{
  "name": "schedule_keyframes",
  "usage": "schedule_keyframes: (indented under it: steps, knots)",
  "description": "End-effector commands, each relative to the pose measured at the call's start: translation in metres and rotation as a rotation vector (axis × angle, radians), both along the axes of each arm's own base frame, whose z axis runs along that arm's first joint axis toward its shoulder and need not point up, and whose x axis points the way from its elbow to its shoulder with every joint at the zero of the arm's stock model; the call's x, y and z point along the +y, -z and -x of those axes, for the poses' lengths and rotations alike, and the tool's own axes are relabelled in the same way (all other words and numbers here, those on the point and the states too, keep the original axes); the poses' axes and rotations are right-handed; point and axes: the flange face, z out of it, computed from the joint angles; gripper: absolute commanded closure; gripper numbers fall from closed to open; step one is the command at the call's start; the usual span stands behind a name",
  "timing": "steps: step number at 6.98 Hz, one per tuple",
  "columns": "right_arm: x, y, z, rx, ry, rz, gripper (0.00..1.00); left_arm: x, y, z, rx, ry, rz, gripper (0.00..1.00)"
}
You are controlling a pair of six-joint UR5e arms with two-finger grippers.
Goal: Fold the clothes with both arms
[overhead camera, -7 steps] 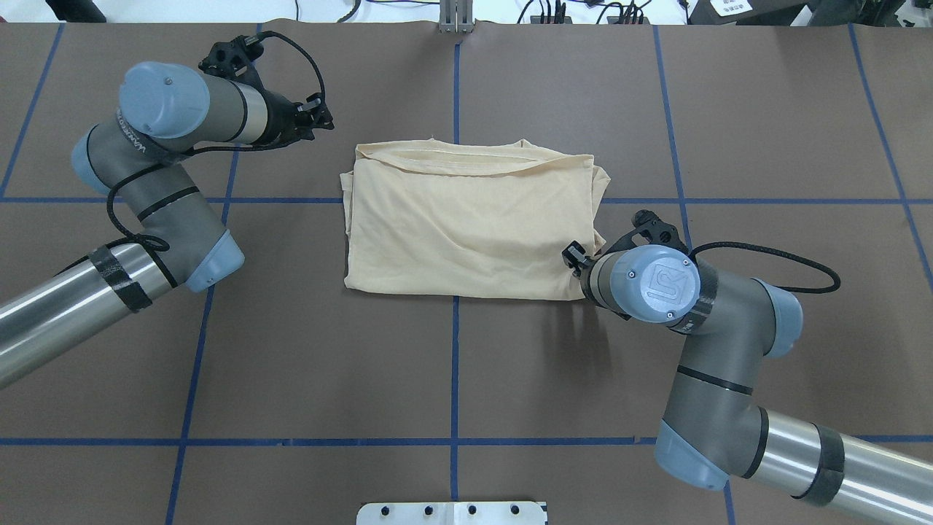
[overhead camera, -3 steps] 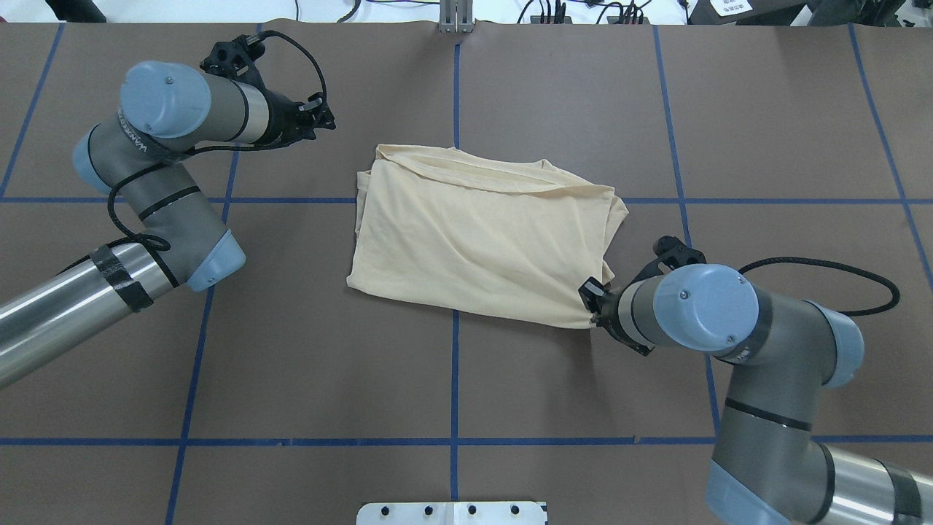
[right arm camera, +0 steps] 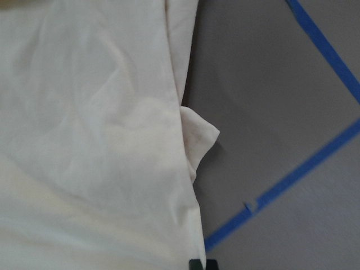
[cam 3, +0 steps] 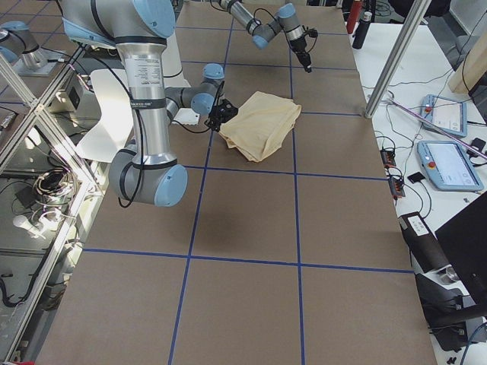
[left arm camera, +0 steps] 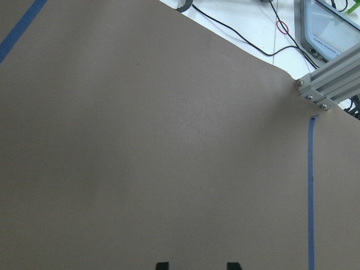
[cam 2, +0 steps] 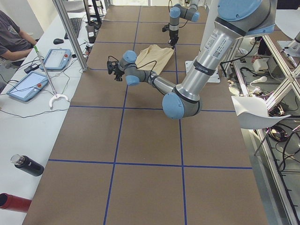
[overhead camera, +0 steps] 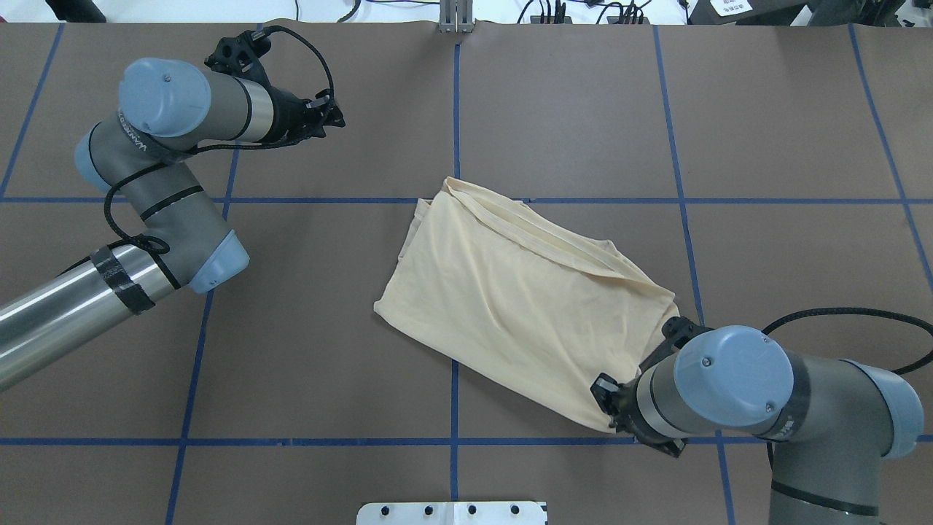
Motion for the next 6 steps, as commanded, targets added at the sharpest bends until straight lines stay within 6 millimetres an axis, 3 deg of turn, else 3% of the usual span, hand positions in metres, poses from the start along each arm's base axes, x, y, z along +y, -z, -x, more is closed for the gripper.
schedule_keyframes:
  steps: [1,2,3,4,5,6]
  knots:
    - [0.057,0.009,0.006,0.03,0.14,0.094,1.0,0.037,0.023,-0.015,0.076,-0.094,0.032,0.54]
    - [0.067,0.017,0.005,0.019,0.165,0.143,0.01,0.044,0.031,-0.014,0.104,-0.117,0.052,0.54]
    - [0.084,0.013,0.014,0.041,0.173,0.17,0.0,0.05,0.025,-0.013,0.114,-0.122,0.08,0.54]
    - [0.083,0.013,0.014,0.043,0.17,0.171,0.0,0.07,0.032,-0.023,0.145,-0.174,0.108,0.54]
    - [0.069,0.016,0.009,0.033,0.144,0.176,0.0,0.101,0.038,-0.026,0.183,-0.203,0.132,0.51]
    - [0.029,0.028,-0.003,0.0,0.061,0.173,0.0,0.138,0.034,-0.03,0.201,-0.238,0.154,0.48]
